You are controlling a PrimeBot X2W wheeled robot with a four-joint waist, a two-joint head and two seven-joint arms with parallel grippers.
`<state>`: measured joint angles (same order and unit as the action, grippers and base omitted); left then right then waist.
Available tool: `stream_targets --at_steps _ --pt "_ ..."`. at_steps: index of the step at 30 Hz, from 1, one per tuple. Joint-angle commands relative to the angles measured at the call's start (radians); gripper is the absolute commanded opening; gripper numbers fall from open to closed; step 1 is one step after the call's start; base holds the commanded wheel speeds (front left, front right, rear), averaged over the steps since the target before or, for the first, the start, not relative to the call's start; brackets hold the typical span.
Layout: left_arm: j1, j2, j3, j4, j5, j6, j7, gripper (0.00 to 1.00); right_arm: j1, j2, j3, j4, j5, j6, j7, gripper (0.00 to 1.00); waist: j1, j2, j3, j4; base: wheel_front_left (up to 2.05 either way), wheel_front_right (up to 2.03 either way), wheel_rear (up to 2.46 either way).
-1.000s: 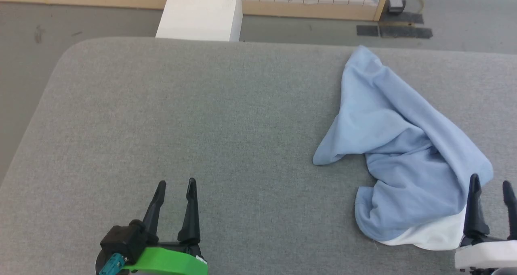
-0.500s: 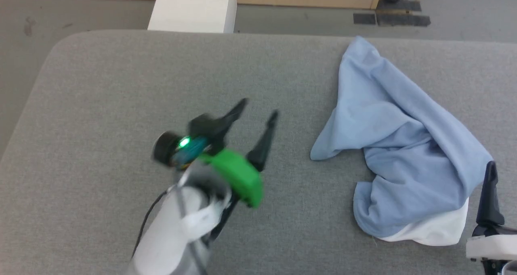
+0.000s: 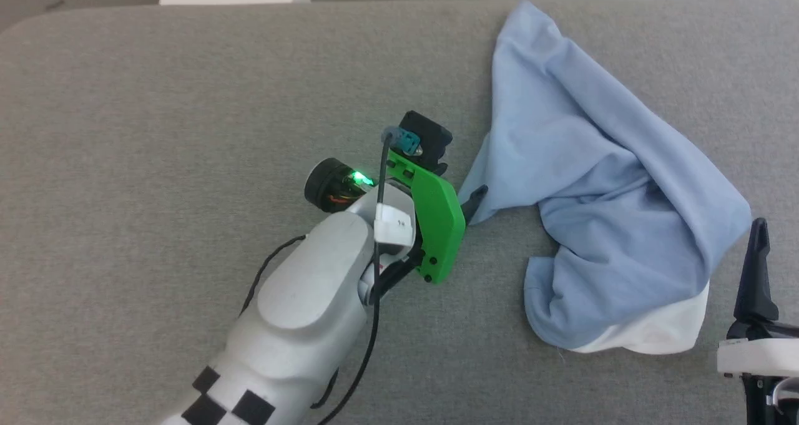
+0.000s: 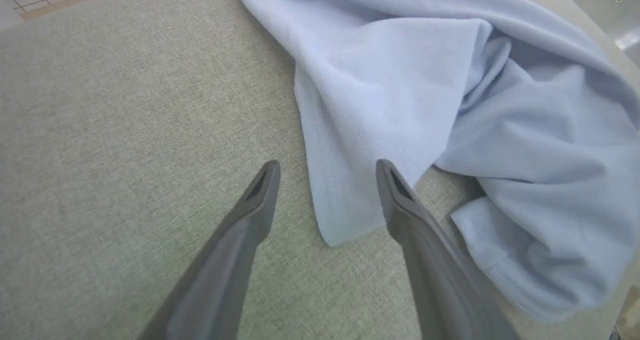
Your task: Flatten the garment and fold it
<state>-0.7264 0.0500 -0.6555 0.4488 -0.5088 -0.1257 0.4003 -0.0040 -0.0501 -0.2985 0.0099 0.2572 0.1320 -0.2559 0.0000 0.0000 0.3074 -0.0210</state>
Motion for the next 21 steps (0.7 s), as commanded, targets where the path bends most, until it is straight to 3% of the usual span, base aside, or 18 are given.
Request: stream_targets --at_steps 1,12,14,18,21 --pt "-0.028 0.001 -0.008 0.025 -0.009 -0.003 0.003 1.0 -0.02 0.0 0.003 -0.006 0.011 -0.001 -0.006 1.0 0.0 0.0 0.051 -0.043 0.0 0.0 0.0" --pt "-0.054 0.0 -0.115 0.227 -0.028 0.01 -0.003 1.0 -0.053 0.0 0.014 -0.005 0.022 -0.001 -0.006 1.0 0.0 0.0 0.105 -0.074 0.0 0.0 0.0" --pt "-0.044 0.0 -0.151 0.254 -0.042 0.007 0.01 0.0 -0.055 0.0 0.011 -0.004 0.019 -0.001 -0.006 1.0 0.0 0.0 0.102 -0.073 0.0 0.0 0.0" --pt "-0.017 0.0 -0.207 0.276 -0.108 -0.001 0.031 0.0 -0.055 0.0 0.004 0.0 0.008 -0.001 -0.006 1.0 0.0 0.0 0.077 -0.059 0.0 0.0 0.0" --pt "-0.016 0.0 -0.22 0.265 -0.154 -0.003 -0.01 0.0 -0.049 0.0 -0.003 0.0 0.002 -0.001 -0.006 1.0 0.0 0.0 0.043 -0.039 0.0 0.0 0.0"
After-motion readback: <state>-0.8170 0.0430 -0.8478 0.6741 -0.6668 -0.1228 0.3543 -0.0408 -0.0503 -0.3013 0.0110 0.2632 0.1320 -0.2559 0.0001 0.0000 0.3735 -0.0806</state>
